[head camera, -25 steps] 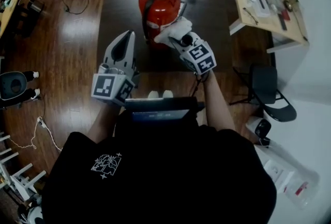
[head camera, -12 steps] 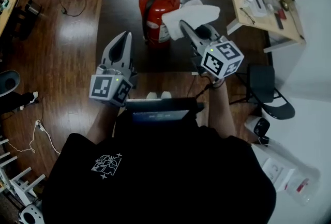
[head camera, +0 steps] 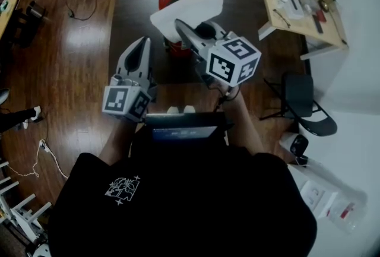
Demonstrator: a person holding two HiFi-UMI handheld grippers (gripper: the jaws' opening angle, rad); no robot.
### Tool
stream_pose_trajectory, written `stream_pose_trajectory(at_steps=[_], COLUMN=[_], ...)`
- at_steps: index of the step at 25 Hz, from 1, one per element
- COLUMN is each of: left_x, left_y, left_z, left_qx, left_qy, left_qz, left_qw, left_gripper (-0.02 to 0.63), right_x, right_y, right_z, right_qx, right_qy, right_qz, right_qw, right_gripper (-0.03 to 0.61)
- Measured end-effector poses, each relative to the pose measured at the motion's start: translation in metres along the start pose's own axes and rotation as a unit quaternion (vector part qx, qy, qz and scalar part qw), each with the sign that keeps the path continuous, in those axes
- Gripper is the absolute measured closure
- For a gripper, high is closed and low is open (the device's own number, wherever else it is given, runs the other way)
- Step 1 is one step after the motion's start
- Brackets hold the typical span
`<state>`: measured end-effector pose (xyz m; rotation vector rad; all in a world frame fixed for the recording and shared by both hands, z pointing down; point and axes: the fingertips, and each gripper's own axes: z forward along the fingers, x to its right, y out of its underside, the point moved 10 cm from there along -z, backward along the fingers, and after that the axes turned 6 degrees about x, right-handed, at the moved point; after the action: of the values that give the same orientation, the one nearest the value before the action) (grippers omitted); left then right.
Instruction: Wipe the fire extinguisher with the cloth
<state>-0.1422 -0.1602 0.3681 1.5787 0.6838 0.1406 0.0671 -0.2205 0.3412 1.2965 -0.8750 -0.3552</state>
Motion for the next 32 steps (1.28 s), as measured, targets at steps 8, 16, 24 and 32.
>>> stream_pose_trajectory(at_steps=[8,16,24,32], left_x=[-0.002,-0.01,-0.012,-0.007], left_y=[0.002,0.0,-0.004,-0.007], left_z=[0.001,-0.006,-0.015,-0.021], left_qx=[-0.003,-0.007,-0.006,0.005], left_qy=[0.003,-0.011,-0.015,-0.004], left_qz=[0.006,0.011,0.014,0.01], left_qw=[1.0,0.9999,0.9998,0.9999], left_gripper=[0.614,0.614,0.614,0.614], right_x=[-0.001,0.038,0.065,0.032], right_y=[0.058,0.146,0.205,0.154], right_z=[0.014,0.02,0.007,-0.025], right_qx=[-0.071,-0.124,-0.167,-0.056], right_qy=[-0.02,-0.013,0.035,-0.013], right_qz=[0.047,0.212,0.254,0.216], right_qw=[0.996,0.969,0.952,0.975], right_gripper=[0.479,0.479,0.48,0.479])
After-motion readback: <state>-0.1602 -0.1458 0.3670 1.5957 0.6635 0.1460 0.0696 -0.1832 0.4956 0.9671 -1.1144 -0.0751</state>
